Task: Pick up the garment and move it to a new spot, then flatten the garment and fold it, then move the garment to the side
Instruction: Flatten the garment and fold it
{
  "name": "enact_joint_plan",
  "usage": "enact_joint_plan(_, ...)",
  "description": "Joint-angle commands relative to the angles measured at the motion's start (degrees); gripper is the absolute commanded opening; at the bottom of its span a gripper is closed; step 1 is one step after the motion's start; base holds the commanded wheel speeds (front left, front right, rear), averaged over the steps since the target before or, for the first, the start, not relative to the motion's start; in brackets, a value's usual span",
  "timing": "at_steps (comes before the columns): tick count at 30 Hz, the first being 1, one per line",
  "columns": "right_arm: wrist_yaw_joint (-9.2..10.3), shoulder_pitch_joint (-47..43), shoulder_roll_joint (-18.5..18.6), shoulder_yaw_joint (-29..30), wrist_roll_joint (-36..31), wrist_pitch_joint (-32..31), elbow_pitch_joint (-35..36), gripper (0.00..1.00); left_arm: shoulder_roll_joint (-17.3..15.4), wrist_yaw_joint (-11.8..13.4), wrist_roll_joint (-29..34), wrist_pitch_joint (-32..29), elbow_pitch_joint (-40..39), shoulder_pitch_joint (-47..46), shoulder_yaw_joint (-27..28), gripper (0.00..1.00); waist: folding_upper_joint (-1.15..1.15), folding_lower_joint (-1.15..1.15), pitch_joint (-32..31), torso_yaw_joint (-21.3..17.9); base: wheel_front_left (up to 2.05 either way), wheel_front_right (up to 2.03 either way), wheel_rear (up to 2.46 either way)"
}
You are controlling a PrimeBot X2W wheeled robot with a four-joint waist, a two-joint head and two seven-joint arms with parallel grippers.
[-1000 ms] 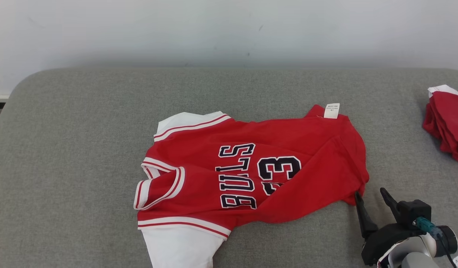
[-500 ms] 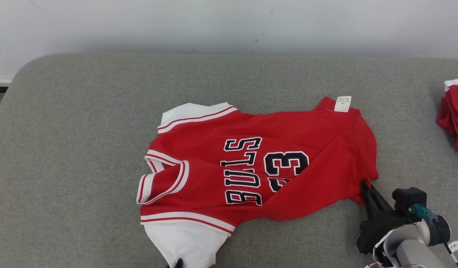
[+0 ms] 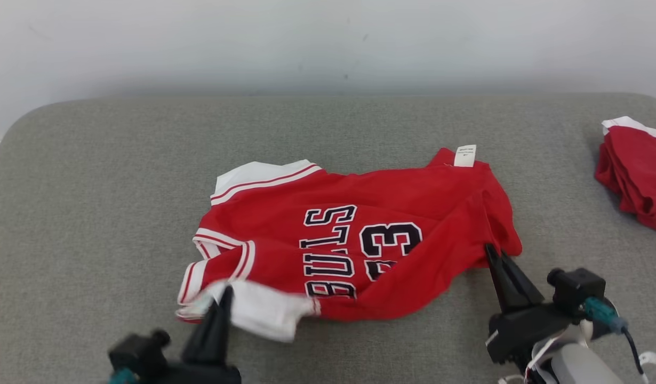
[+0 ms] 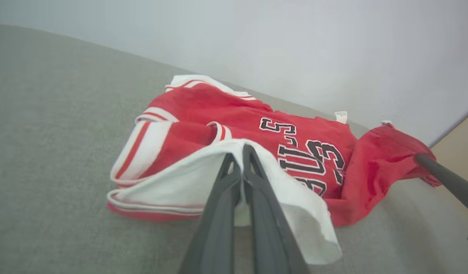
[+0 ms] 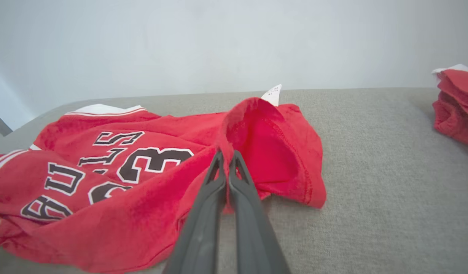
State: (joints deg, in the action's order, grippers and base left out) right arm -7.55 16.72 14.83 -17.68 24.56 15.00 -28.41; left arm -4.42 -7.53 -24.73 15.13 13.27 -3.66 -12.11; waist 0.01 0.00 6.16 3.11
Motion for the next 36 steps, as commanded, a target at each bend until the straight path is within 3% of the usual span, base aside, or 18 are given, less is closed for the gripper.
enact_joint_plan(1, 0.16, 0.9, 0.4, -0.5, 0.9, 0.2, 1.0, 0.0, -0.6, 0.1, -0.4, 0.0, -0.8, -1.9, 0.6, 0.0, -0.01, 0.0, 0.0, -0.6, 0.0, 0.0, 0.0)
enact_joint_plan(9, 0.16, 10.3, 2.4, -5.0, 7.5, 0.0, 4.8, 0.0, -7.1, 0.1, -3.3, -2.0, -1.0, -19.8, 0.3, 0.0, -0.01, 0.0, 3.9, -1.0, 0.0, 0.0, 0.0)
enact_joint_plan(17, 0.16, 29.7, 5.5, -4.9, 13.3, -2.7, 4.9, 0.0, -12.2, 0.1, -9.4, -7.4, 5.3, -48.2, -0.2, 0.0, -0.01, 0.0, 15.3, -1.3, 0.0, 0.0, 0.0)
enact_joint_plan(23, 0.16, 47.4, 7.2, -1.8, 16.4, -7.3, 2.6, 0.0, -13.6, 0.1, -13.0, -10.5, 13.0, -69.9, -0.8, 0.0, -0.01, 0.0, 23.3, -1.3, 0.0, 0.0, 0.0)
enact_joint_plan(26, 0.16, 56.2, 7.1, -0.1, 17.7, -10.1, 0.1, 0.0, -12.8, 0.2, -15.7, -12.0, 18.9, -80.5, 0.8, 0.0, -0.01, 0.0, 26.1, -1.3, 0.0, 0.0, 0.0)
enact_joint_plan(36, 0.16, 83.0, 6.5, 1.4, 13.3, -14.3, -11.1, 0.0, -13.8, 0.2, -10.8, -12.8, 33.1, -111.9, -2.1, 0.0, -0.01, 0.0, 31.4, -3.2, 0.0, 0.0, 0.0)
